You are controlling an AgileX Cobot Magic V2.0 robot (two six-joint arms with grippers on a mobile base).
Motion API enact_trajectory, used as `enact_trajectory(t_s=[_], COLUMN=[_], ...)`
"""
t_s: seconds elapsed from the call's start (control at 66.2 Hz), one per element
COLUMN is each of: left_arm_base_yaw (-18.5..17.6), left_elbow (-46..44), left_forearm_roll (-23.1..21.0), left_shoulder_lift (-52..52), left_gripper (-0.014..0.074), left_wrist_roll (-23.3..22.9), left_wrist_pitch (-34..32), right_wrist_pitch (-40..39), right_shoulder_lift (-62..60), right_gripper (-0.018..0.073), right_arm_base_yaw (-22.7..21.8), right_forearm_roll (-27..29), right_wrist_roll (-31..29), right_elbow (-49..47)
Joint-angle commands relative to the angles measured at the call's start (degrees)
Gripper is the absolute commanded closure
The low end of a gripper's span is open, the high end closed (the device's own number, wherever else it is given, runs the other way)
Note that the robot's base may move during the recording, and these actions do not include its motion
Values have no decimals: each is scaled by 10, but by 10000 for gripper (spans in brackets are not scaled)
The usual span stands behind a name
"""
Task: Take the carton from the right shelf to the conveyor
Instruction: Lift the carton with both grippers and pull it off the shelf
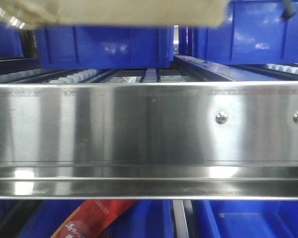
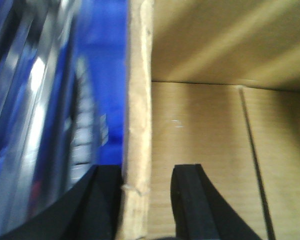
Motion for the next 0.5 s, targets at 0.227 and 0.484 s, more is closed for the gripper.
enact_trajectory(t_s=[0.227, 0.484], left_arm_base_yaw=[-132, -147], left_elbow=[107, 132], left_forearm_roll=[70, 72], left_shoulder_lift=[-74, -77], left_gripper=[610, 610], left_wrist_roll=[-74, -85], left_wrist_pitch=[-9, -9], right_wrist_pitch=[-15, -15], right_shoulder_lift=[-82, -93], right_gripper=[627, 627], right_arm_base_yaw=[-5, -5], right_forearm_roll=[-23, -23], right_wrist_roll=[-21, -21], right_elbow=[48, 96])
